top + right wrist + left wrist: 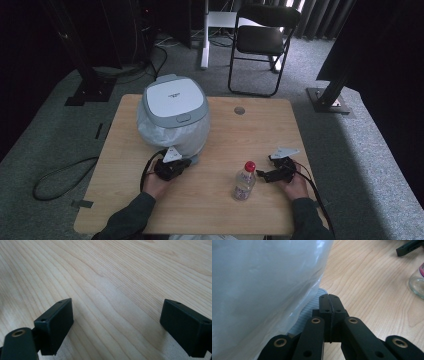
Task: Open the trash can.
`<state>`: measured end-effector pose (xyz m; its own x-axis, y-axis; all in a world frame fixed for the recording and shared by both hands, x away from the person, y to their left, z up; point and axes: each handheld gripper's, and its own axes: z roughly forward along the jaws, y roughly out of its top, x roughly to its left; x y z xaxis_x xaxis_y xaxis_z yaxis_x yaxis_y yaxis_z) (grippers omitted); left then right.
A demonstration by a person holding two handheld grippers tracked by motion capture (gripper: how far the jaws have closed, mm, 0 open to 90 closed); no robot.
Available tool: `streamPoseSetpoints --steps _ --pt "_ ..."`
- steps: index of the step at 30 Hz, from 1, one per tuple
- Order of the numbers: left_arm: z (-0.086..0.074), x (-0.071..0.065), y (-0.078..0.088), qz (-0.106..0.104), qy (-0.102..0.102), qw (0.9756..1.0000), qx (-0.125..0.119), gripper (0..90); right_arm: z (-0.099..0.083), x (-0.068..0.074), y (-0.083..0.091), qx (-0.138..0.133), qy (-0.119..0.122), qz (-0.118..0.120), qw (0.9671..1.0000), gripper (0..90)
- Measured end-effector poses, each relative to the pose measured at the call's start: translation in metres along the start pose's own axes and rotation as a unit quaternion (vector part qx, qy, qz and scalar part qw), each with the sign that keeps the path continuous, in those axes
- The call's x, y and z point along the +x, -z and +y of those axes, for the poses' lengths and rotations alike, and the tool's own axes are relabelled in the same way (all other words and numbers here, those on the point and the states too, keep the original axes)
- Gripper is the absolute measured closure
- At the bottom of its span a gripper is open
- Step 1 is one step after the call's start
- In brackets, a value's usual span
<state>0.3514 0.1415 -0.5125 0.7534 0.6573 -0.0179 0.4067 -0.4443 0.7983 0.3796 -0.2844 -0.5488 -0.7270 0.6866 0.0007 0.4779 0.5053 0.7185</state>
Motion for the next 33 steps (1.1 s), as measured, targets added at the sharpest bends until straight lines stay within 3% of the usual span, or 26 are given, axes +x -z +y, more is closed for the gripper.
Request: streamPoseSetpoints --steps 3,4,5,10,15,17,19,21,26,30,33 --pt "0.0 0.001 -0.002 0.0 -0.001 1.0 -0.001 90.0 0.0 0.0 0.0 0.0 0.0 0.0 1.0 10.7" --pt "0.0 -0.001 -0.003 0.002 0.012 0.9999 -0.002 90.0 0.0 0.0 0.0 0.0 0.0 0.0 1.0 10.7" --pt "0.001 0.0 -0.004 0.002 -0.001 1.0 -0.001 90.0 0.0 0.0 0.0 0.0 0.0 0.0 1.0 10.7" --pt "0.001 -0.001 -0.008 0.004 0.007 1.0 -0.001 90.0 0.0 0.0 0.0 0.0 0.0 0.0 1.0 10.7" --pt "-0.001 0.001 -0.012 0.012 -0.008 0.9999 0.006 90.0 0.0 0.0 0.0 0.0 -0.001 0.0 1.0 10.7" --pt "-0.002 0.0 -0.012 0.013 0.006 0.9999 0.002 90.0 0.0 0.0 0.0 0.0 -0.001 0.0 1.0 10.7" --pt "-0.002 0.0 -0.012 0.014 0.007 0.9999 0.003 90.0 0.0 0.0 0.0 0.0 -0.001 0.0 1.0 10.7" --pt "-0.002 0.0 -0.012 0.016 -0.005 0.9999 0.003 90.0 0.0 0.0 0.0 0.0 0.0 0.0 1.0 10.7" --pt "-0.003 0.001 -0.011 0.022 0.014 0.9997 0.002 90.0 0.0 0.0 0.0 0.0 -0.001 -0.001 1.0 10.7" --pt "-0.003 0.003 -0.011 0.021 0.007 0.9997 0.01 90.0 0.0 0.0 0.0 0.0 -0.001 -0.001 1.0 10.7" --pt "-0.005 0.004 -0.012 0.017 0.014 0.9997 0.007 90.0 0.0 0.0 0.0 0.0 -0.001 -0.001 1.0 10.7"
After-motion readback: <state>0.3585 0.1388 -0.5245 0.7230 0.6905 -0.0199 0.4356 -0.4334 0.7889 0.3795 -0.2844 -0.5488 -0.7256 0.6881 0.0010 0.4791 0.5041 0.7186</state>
